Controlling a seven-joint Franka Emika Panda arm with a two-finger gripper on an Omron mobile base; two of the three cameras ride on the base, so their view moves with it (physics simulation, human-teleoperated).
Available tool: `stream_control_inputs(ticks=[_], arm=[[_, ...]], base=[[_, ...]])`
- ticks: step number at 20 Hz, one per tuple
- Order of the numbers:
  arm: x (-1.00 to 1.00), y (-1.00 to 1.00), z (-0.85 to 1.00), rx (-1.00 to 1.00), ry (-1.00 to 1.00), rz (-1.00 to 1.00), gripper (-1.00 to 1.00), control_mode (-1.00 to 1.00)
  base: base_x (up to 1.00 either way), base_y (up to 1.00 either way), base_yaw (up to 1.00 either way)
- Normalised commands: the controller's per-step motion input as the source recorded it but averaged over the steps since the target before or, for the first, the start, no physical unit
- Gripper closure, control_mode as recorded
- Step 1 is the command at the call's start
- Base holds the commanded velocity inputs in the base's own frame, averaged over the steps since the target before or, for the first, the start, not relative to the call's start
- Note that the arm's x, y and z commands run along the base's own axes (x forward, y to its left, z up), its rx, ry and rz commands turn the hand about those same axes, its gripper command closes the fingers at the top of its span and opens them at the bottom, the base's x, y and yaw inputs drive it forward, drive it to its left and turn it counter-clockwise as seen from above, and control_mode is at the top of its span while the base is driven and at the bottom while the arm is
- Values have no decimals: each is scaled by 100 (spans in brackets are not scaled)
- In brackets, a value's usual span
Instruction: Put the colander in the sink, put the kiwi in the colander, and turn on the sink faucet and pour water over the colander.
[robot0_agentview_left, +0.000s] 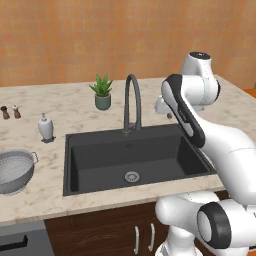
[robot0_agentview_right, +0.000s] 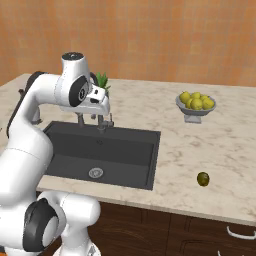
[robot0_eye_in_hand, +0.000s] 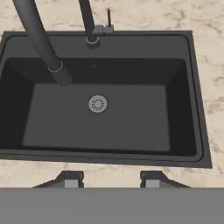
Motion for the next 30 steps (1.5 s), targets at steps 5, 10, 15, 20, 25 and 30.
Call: stream_control_inputs(ticks=[5,10,15,20,25,30], arm=[[-30,6,0,1,-11,5,-100,-100],[-57,29,0,7,-19,1,-100,-100],[-46,40,-4,11,-2,0,-100,-100],[-25,38,-9,27,6,-9,-100,-100],[-5,58,-18,25,18,-12,-100,-100],[7,71,-11,12,32,-19,-100,-100]], base=[[0,0,0],[0,0,0],[0,0,0],[0,0,0],[0,0,0],[0,0,0]])
